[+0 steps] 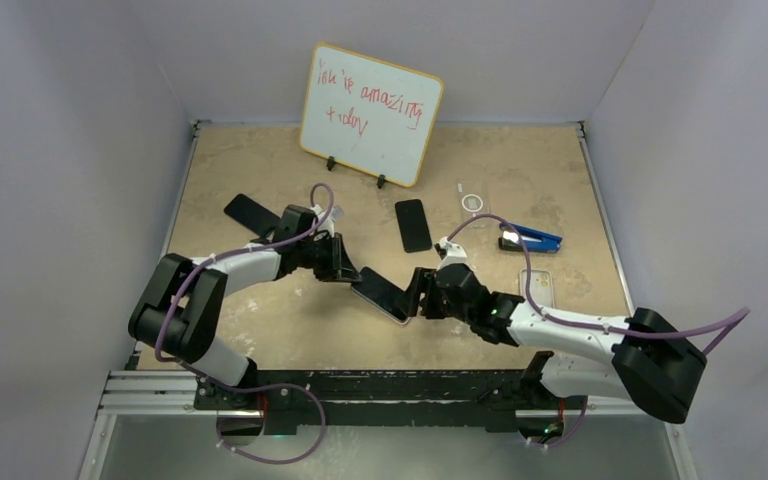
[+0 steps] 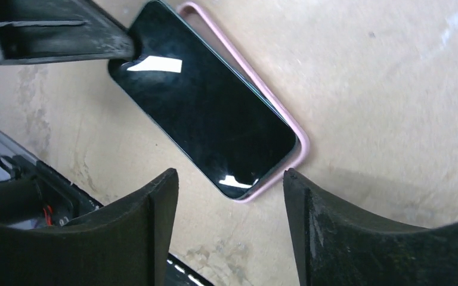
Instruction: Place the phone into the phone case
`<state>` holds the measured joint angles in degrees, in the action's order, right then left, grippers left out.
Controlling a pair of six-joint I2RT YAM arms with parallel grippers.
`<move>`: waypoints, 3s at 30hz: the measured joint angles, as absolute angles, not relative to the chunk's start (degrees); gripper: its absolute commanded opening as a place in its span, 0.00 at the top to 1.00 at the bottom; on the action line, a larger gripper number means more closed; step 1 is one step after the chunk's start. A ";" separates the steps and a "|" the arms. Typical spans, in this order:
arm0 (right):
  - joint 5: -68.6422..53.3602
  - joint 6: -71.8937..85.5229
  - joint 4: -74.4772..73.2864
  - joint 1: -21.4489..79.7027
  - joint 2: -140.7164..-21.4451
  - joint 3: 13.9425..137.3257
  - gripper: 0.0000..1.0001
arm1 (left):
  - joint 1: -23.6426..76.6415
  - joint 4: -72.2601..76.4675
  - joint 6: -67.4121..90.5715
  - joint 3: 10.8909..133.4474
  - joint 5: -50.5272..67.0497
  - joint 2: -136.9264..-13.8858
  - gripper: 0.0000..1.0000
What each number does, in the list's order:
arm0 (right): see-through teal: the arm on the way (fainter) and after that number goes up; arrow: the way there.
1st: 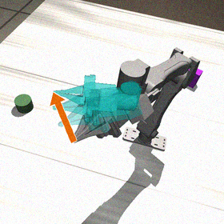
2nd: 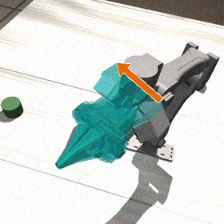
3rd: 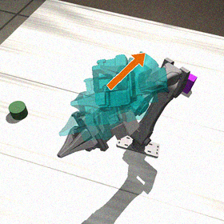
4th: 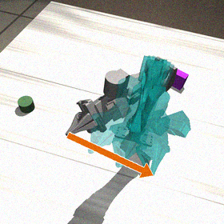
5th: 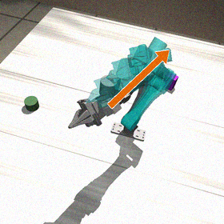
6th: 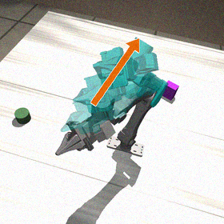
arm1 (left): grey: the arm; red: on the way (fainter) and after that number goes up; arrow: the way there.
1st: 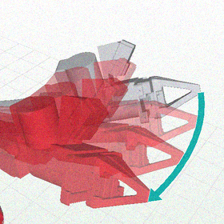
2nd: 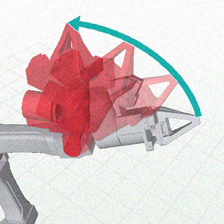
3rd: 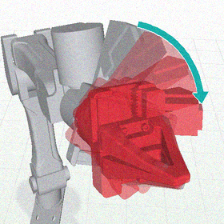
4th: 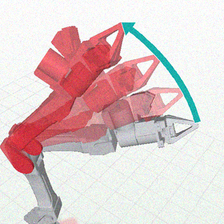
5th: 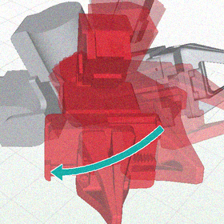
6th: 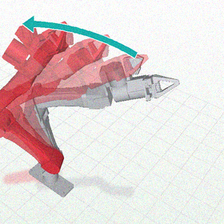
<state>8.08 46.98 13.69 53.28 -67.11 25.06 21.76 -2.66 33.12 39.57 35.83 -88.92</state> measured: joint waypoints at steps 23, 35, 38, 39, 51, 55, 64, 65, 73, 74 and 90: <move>9.96 66.11 10.72 53.25 -72.93 23.83 0.59 | 25.93 6.66 33.87 36.03 25.78 -88.01 0.92; 9.96 66.92 11.49 53.25 -73.65 23.83 0.64 | 26.63 3.92 34.94 35.83 22.79 -88.16 0.62; 10.00 66.87 11.35 53.25 -73.38 23.83 0.60 | 26.70 2.20 34.89 36.32 22.26 -88.16 0.55; 9.98 66.85 11.16 53.25 -73.14 23.83 0.58 | 26.70 1.37 34.94 36.60 22.17 -88.16 0.54; 5.41 53.49 5.41 50.11 -69.30 28.73 0.40 | 26.76 -9.52 34.87 38.79 20.29 -85.45 0.46; -0.08 46.81 6.35 45.15 -72.36 32.60 0.41 | 26.76 -11.60 35.33 38.65 20.60 -83.20 0.45; -8.78 35.55 7.20 39.55 -81.73 38.79 0.43 | 26.94 -6.63 39.99 33.56 25.21 -80.36 0.51; -9.39 34.83 7.57 39.33 -82.28 38.79 0.43 | 27.07 -6.17 40.69 33.04 25.36 -80.53 0.52; -15.31 31.97 10.33 38.98 -89.23 39.00 0.44 | 27.64 -0.64 43.55 32.10 26.00 -84.25 0.61; -16.08 31.90 11.18 38.96 -89.32 38.96 0.45 | 27.70 0.12 43.94 32.10 26.17 -84.73 0.62; -20.69 45.84 33.80 37.74 -88.75 26.44 0.52 | 27.90 -1.08 42.33 34.83 27.09 -87.11 0.74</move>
